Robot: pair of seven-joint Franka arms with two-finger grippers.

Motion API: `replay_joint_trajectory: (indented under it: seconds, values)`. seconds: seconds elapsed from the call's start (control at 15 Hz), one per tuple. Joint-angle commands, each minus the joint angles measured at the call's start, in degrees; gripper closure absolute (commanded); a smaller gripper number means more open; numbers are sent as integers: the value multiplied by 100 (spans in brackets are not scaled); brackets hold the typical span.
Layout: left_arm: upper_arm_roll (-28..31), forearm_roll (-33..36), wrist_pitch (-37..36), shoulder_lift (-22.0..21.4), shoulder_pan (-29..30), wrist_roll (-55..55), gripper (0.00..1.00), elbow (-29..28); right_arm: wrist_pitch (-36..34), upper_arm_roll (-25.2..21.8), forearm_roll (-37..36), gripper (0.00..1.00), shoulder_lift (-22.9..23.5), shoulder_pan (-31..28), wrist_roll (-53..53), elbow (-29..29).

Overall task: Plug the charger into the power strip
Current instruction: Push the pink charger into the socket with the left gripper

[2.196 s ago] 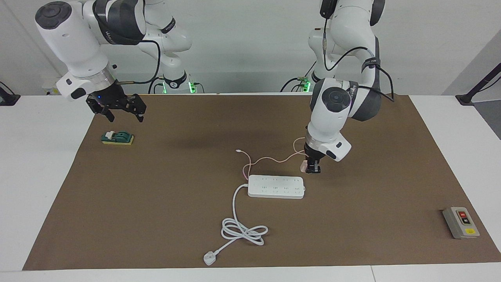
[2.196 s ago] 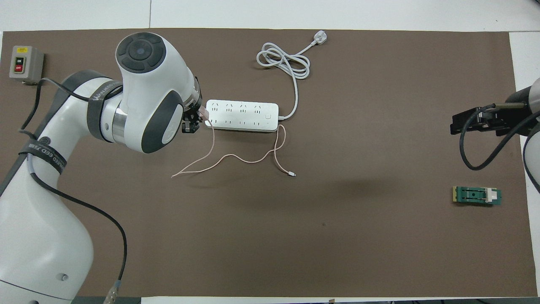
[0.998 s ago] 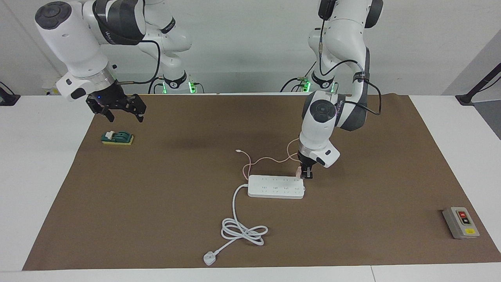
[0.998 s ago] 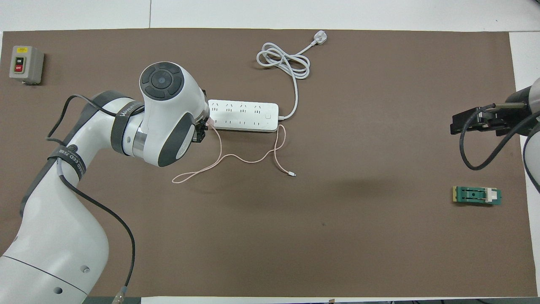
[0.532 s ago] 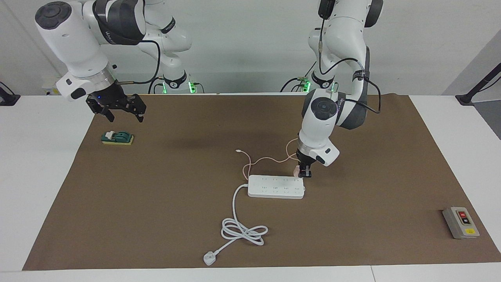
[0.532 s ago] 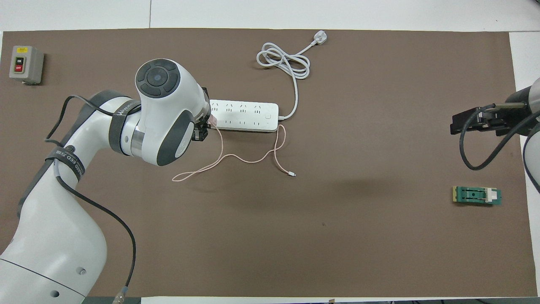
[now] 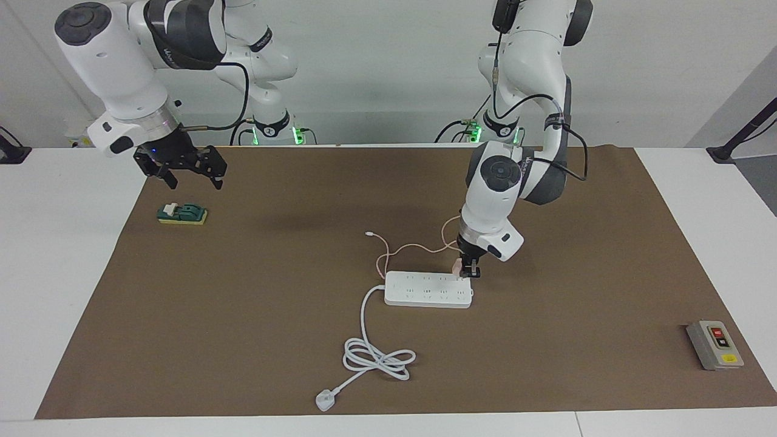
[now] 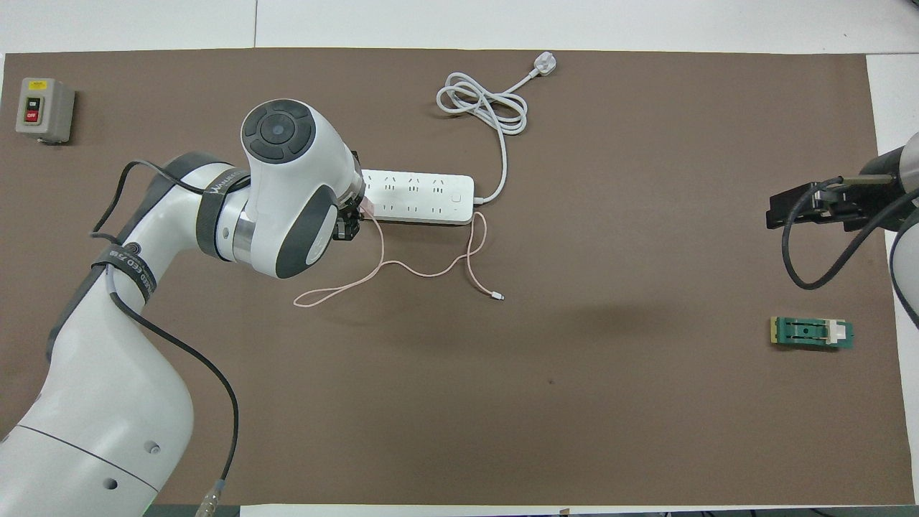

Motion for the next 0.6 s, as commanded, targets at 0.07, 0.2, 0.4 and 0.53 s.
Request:
replay_joint_trajectory:
  seconds: [0.07,0.2,0.4,0.53]
  values:
    - [75,-69,-141,120,-121,-95,100,178,-52,46,-46,0,-46,-62,-115,-23]
    - [75,-69,-141,155,-121,-104,100,196,-52,38,-46,0,-46,-71,-115,-23]
    - [75,-69,-150,261,-130,-104,100,309,-52,38,-46,0,-46,-71,-115,-23]
    - [84,-52,-159,287,-130,-104,100,310,-52,38,-46,0,-46,-71,-115,-23]
